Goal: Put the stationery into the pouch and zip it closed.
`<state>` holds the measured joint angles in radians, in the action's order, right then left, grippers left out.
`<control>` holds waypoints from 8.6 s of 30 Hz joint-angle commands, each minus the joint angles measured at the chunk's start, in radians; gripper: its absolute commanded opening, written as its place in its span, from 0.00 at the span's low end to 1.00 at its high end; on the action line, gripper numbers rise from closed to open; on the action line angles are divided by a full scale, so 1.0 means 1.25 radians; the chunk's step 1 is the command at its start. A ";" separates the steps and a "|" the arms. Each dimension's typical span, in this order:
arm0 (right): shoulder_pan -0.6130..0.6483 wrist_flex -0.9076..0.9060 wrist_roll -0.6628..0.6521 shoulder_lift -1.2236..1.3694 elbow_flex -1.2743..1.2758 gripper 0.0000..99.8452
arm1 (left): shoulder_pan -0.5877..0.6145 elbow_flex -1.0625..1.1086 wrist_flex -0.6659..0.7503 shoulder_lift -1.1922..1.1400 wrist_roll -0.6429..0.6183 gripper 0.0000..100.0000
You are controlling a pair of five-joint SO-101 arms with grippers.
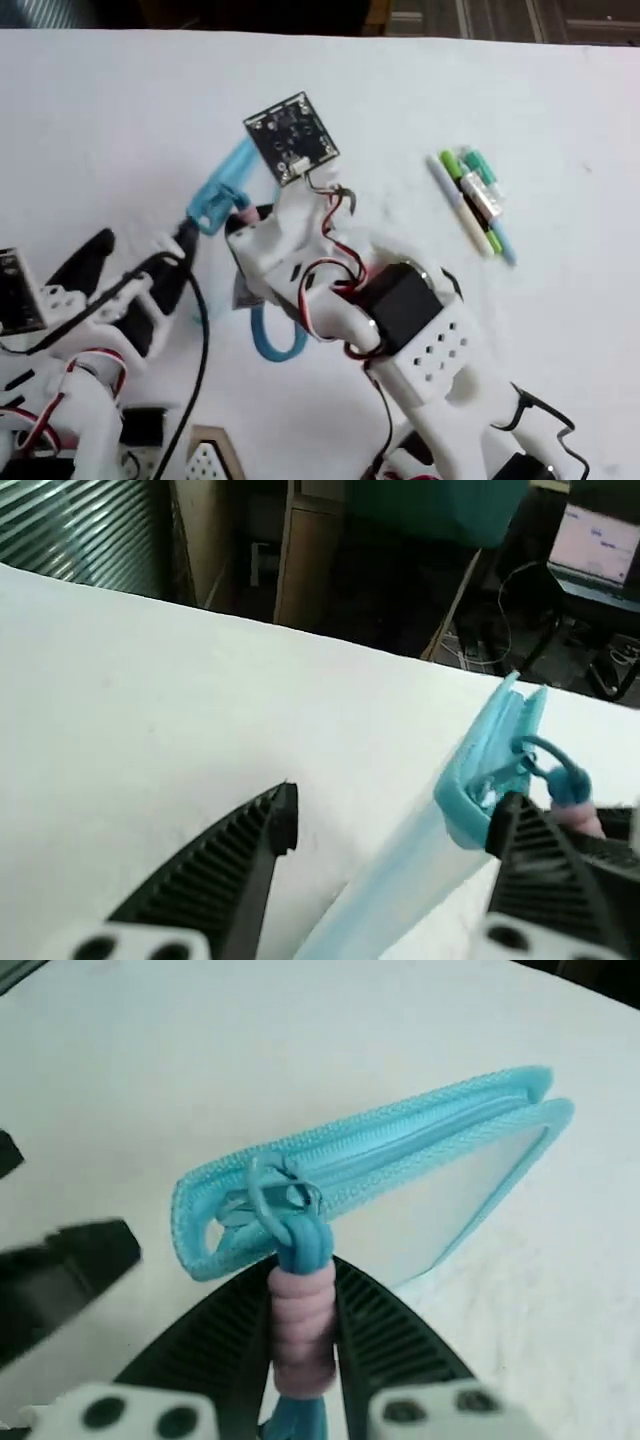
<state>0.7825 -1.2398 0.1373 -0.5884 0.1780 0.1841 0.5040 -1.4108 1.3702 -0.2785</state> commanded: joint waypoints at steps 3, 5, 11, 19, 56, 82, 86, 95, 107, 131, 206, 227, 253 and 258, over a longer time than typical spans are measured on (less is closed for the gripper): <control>0.003 -0.004 0.006 -0.020 -0.005 0.02 | 0.041 -0.006 0.028 -0.001 -0.028 0.28; 0.003 -0.001 0.006 -0.020 -0.006 0.02 | 0.037 -0.004 0.029 -0.001 -0.029 0.28; 0.003 0.001 0.006 -0.018 -0.006 0.02 | 0.002 -0.031 0.032 -0.066 -0.041 0.28; 0.002 0.001 0.006 -0.013 -0.006 0.02 | -0.060 -0.271 -0.114 -0.273 -0.098 0.28; -0.048 0.013 0.006 -0.012 -0.005 0.02 | -0.171 -0.311 -0.296 -0.523 0.032 0.19; -0.203 0.075 0.006 -0.010 -0.009 0.02 | -0.095 -0.191 -0.300 -0.517 0.396 0.02; -0.239 0.084 0.005 -0.010 -0.005 0.02 | -0.069 -0.196 -0.296 -0.517 0.441 0.02; -0.288 0.080 0.006 -0.010 -0.004 0.02 | 0.022 -0.197 -0.265 -0.517 0.516 0.02; -0.236 0.072 -0.001 -0.012 -0.005 0.02 | 0.117 -0.199 -0.144 -0.516 0.570 0.02; -0.256 -0.125 -0.376 -0.036 -0.025 0.47 | -0.036 -0.242 -0.119 -0.373 0.577 0.02; -0.063 -0.090 0.180 0.579 -0.258 0.47 | 0.453 -1.427 -0.293 -1.765 -0.185 0.16; -0.077 -0.112 0.176 0.692 -0.307 0.27 | 0.416 -1.504 -0.301 -1.885 -0.187 0.17; -0.260 -0.100 -0.009 0.686 -0.306 0.02 | 0.205 -1.510 0.001 -2.063 -0.362 0.19; -0.348 -0.101 -0.017 0.686 -0.308 0.02 | 0.149 -1.506 -0.049 -2.056 -0.297 0.19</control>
<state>0.4051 -1.3717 0.1266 0.2846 -0.1672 0.4358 -1.3510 -1.4339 -1.2382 -0.6928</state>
